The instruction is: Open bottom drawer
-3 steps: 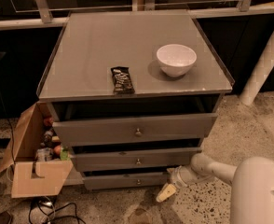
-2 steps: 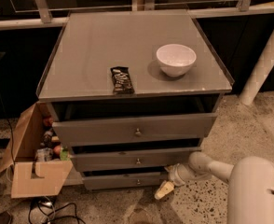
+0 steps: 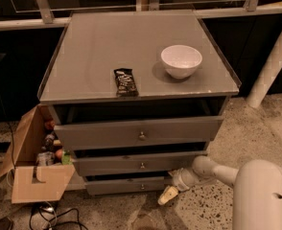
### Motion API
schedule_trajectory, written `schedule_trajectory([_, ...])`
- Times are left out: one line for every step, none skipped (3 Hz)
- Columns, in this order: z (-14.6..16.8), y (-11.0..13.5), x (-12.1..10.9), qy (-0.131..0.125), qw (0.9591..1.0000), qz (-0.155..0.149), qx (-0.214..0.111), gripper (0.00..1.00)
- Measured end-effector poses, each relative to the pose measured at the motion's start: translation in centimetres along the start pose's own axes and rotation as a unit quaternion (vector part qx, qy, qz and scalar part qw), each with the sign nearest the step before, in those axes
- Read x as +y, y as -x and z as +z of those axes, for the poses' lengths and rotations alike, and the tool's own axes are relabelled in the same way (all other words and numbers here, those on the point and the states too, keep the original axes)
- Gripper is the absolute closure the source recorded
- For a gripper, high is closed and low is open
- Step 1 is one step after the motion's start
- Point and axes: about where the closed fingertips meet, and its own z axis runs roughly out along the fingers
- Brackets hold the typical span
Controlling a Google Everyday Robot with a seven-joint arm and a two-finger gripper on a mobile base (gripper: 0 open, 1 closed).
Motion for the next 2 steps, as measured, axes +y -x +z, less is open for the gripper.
schedule_trajectory([1.48, -0.93, -1.49, -0.010, 0.9996, 0.007, 0.026, 0.00])
schedule_trajectory([1.36, -1.63, -2.05, -0.027, 0.9986, 0.013, 0.043, 0.00])
